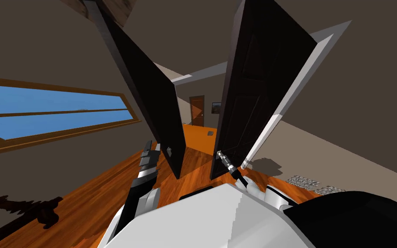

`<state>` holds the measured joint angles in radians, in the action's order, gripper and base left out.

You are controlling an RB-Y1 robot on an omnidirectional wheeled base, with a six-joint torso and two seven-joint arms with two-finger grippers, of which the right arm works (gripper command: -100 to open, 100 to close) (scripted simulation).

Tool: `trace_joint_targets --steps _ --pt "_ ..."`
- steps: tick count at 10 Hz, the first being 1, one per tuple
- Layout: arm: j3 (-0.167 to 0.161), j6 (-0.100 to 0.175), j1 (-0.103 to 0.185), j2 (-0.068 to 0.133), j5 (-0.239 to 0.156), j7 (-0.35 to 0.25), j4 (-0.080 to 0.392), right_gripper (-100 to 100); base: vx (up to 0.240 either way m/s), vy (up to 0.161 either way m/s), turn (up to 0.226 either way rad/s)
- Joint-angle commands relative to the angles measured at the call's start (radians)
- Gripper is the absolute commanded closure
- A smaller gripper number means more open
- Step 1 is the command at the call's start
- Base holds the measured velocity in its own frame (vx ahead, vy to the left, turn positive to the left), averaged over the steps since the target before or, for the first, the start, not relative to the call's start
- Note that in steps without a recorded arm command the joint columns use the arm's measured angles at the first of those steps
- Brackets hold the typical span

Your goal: Pull the door open

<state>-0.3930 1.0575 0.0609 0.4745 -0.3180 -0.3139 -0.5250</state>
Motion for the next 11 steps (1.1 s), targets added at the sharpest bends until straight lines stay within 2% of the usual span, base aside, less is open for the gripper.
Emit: trace_joint_targets --steps 1,4,5,6,7,8,9,11 --pt "-0.022 0.023 -0.028 0.019 -0.003 -0.01 -0.02 100 -0.179 -0.071 0.124" --pt "-0.059 0.076 -0.059 0.05 -0.009 -0.032 -0.023 100 -0.18 -0.089 0.13" --pt "-0.059 0.076 -0.059 0.05 -0.009 -0.032 -0.023 100 -0.137 -0.048 0.033" --pt "-0.084 0.112 -0.079 0.07 -0.013 -0.046 -0.025 100 -0.171 -0.058 0.163" --pt "-0.071 0.095 -0.068 0.059 -0.011 -0.038 -0.016 100 -0.091 -0.04 0.04" --pt "-0.083 0.123 -0.08 0.067 -0.009 -0.047 -0.008 100 -0.133 -0.031 0.173" --pt "-0.086 0.13 -0.083 0.07 -0.009 -0.05 -0.005 100 -0.185 -0.074 0.14" --pt "-0.099 0.165 -0.095 0.08 -0.006 -0.061 0.006 100 -0.185 -0.101 0.133"
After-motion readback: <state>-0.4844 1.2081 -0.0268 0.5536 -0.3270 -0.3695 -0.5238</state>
